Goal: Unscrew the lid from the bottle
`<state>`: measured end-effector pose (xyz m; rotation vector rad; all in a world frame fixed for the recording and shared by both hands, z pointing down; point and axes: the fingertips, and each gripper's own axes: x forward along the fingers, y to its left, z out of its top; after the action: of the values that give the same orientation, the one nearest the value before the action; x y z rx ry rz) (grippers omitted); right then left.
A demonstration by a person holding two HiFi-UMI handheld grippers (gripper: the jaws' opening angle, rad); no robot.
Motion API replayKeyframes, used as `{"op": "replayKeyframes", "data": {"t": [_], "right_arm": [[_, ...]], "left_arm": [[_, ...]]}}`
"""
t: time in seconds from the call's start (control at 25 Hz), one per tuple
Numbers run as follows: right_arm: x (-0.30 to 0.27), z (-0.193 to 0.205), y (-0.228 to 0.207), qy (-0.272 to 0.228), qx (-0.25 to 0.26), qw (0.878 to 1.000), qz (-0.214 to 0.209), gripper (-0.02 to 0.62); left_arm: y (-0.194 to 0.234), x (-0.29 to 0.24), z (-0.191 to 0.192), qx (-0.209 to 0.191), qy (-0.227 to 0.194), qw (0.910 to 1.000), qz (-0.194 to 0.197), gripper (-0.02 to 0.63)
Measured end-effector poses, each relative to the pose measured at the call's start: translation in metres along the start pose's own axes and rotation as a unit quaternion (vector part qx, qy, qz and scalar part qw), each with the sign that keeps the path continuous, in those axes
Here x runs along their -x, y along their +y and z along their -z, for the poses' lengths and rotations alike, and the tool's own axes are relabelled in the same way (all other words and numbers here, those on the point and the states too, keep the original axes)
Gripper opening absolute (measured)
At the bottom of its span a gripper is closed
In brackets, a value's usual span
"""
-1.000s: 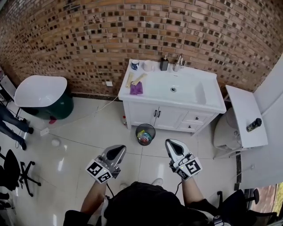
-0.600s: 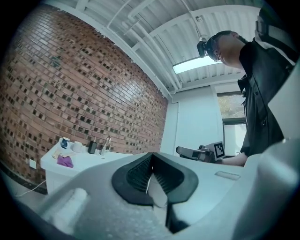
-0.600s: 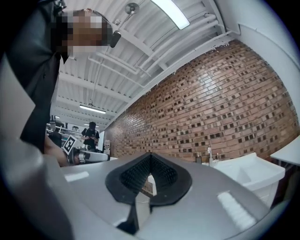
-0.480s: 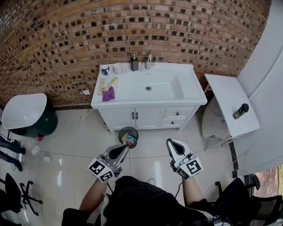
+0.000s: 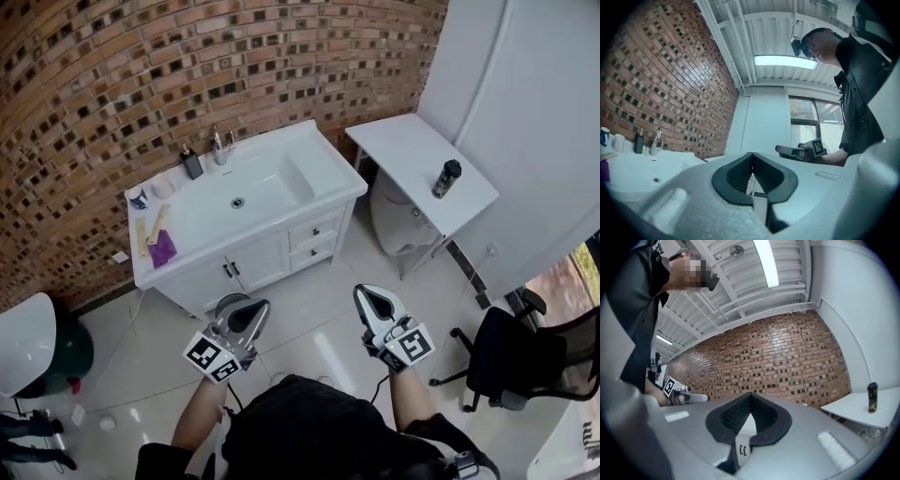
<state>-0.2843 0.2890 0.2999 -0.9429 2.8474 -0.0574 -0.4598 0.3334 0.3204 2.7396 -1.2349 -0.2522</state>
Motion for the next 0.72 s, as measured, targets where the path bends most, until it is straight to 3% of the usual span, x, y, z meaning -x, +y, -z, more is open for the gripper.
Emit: {"op": "replayKeyframes", "data": {"t": [0.32, 0.72], "right_arm": [[0.046, -0.014, -0.015, -0.014, -0.001, 0.993, 0.115, 0.005], [0.118, -0.021, -0.007, -0.004, 0.026, 0.969, 0.246, 0.005]], "left_arm": [[-0.007, -0.049, 0.019, 0.023, 0.018, 0.9932, 0.113, 0.003], [-0.042, -0.092, 0.038, 0.046, 0.035, 0.971, 0.232, 0.003]]}}
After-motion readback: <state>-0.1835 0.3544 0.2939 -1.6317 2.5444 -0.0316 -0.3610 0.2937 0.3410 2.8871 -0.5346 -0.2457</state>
